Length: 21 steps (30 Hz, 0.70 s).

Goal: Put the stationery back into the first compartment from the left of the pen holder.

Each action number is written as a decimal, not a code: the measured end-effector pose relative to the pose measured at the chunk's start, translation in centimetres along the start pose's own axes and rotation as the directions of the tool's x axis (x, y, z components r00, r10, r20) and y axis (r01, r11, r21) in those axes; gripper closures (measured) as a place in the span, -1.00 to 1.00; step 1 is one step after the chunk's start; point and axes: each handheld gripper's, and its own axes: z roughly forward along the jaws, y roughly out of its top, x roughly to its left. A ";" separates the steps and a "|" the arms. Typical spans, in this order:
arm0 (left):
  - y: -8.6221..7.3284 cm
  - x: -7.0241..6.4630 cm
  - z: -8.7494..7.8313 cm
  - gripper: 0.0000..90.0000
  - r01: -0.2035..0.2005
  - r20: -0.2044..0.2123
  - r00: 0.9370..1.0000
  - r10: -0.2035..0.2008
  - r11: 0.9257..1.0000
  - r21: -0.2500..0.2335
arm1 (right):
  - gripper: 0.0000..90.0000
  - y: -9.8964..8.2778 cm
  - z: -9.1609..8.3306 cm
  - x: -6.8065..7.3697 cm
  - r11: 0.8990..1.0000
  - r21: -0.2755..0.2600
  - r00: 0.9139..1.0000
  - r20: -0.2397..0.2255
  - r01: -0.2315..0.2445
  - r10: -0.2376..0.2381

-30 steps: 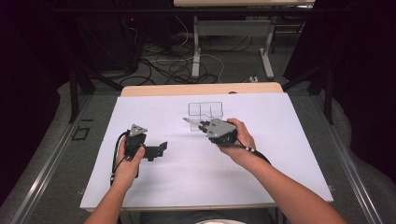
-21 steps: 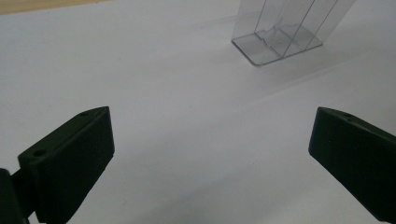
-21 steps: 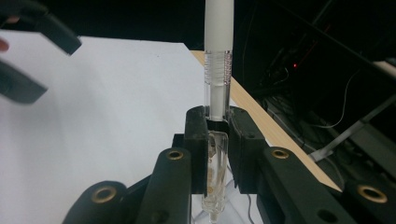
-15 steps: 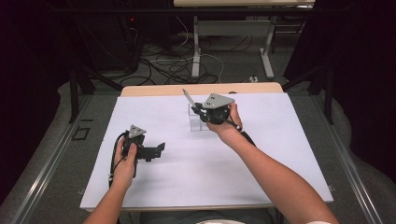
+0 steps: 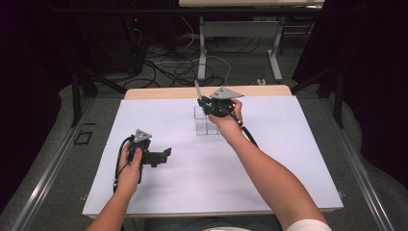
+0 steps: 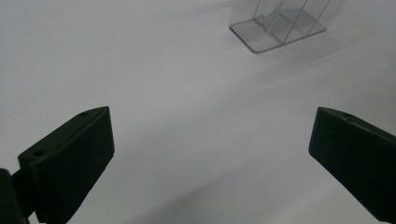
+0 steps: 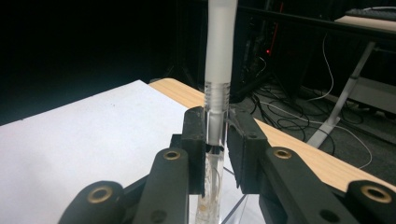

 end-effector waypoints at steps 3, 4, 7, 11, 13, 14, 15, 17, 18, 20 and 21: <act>0.0 0.0 0.0 -1.00 0.005 0.002 1.000 -0.005 1.000 -0.003 | 0.76 -0.3 0.6 0.1 1.000 -0.009 1.000 0.005 0.008 -0.008; 0.0 0.0 0.0 -1.00 0.005 0.003 1.000 -0.005 1.000 -0.003 | 0.77 -0.4 0.7 0.1 1.000 -0.009 1.000 0.006 0.017 -0.017; 0.0 0.0 0.0 -1.00 -0.002 0.006 1.000 0.002 1.000 0.002 | 0.77 -0.5 1.0 0.0 1.000 0.004 1.000 0.025 0.016 -0.016; -0.1 0.0 0.0 -1.00 -0.001 0.009 1.000 0.001 1.000 0.005 | 0.76 -1.0 1.4 0.0 1.000 0.016 1.000 0.023 -0.007 0.007; -0.1 0.0 0.1 -1.00 0.005 0.008 1.000 -0.005 1.000 0.001 | 0.76 -1.2 1.5 0.0 0.999 0.036 1.000 0.018 -0.010 0.009; -0.1 0.0 0.1 -1.00 0.006 0.007 1.000 -0.006 1.000 0.000 | 0.75 -1.3 1.5 0.1 0.999 0.038 1.000 0.018 -0.009 0.009; -0.1 0.0 0.1 -1.00 0.015 0.007 1.000 -0.015 1.000 0.003 | 0.70 -1.4 1.5 0.1 0.999 0.040 1.000 0.012 -0.003 0.002; -0.1 0.2 0.0 -1.00 0.001 0.004 1.000 -0.001 1.000 0.009 | 0.51 -1.3 1.4 0.3 0.999 0.043 1.000 0.014 0.002 -0.002; -0.1 0.2 0.0 -1.00 0.001 0.003 1.000 -0.001 1.000 0.009 | 0.44 -1.2 1.4 0.3 0.999 0.039 1.000 0.013 0.003 -0.003; -0.1 0.1 0.1 -1.00 0.014 0.004 1.000 -0.014 1.000 0.003 | 0.32 -1.0 1.0 0.3 0.999 0.036 1.000 0.008 0.011 -0.011; -0.1 0.1 0.1 -1.00 0.018 0.005 1.000 -0.018 1.000 0.002 | 0.29 -1.0 0.7 0.4 0.999 0.038 1.000 0.002 0.002 -0.002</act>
